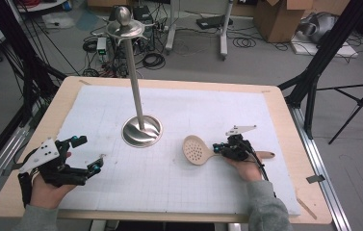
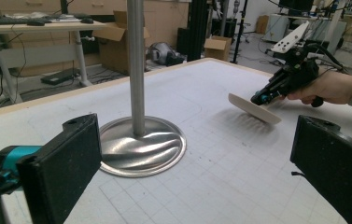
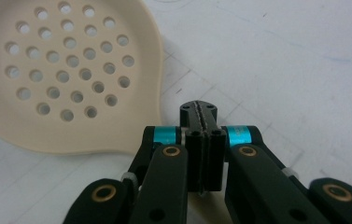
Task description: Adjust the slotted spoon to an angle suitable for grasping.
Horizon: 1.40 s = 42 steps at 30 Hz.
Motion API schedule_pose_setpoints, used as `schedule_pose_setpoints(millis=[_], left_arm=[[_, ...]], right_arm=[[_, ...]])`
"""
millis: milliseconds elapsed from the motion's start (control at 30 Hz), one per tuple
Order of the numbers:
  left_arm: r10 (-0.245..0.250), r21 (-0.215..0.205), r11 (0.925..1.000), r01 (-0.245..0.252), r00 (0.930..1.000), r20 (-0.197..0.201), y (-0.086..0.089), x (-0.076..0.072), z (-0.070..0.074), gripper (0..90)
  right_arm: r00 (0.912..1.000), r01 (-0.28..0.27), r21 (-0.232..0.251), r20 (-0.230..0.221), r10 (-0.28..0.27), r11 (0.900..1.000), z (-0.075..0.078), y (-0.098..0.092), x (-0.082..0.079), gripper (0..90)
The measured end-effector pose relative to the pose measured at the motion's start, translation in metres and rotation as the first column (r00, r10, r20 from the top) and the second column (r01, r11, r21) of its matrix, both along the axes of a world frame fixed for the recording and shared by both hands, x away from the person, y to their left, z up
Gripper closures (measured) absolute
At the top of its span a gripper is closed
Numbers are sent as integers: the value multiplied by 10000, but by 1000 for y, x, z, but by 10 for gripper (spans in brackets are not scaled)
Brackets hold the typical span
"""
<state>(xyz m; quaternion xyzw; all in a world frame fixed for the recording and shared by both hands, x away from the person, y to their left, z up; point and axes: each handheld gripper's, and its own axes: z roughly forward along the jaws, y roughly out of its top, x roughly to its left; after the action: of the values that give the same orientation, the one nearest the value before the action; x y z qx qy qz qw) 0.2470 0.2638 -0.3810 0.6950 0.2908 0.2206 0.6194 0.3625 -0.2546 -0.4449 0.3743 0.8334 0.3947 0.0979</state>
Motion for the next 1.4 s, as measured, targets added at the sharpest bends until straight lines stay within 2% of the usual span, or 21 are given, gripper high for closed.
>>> schedule_pose_setpoints(millis=[467, 700, 933, 1200, 1400], left_arm=[[-51, -38, 10000, 51, 10000, 24, -1, 0, 0, 25], [-107, 119, 9999, 107, 9999, 38, -3, 0, 0, 25], [-131, -11, 9999, 131, 9999, 24, -2, 0, 1, 25], [-25, -152, 9999, 27, 9999, 143, 4, -2, 4, 25], [-19, -95, 10000, 20, 9999, 159, 4, -2, 5, 25]], right_arm=[[9993, -326, 13, -160, 326, 9995, 1, -2, -21, 900], [9982, -582, -119, -133, 580, 9982, 2, -4, -39, 900], [9974, -714, -297, -37, 714, 9970, 2, -5, -52, 900], [9961, -882, -122, 48, 883, 9960, 1, -12, -72, 900], [9957, -918, -55, 95, 919, 9958, 0, -13, -77, 900]])
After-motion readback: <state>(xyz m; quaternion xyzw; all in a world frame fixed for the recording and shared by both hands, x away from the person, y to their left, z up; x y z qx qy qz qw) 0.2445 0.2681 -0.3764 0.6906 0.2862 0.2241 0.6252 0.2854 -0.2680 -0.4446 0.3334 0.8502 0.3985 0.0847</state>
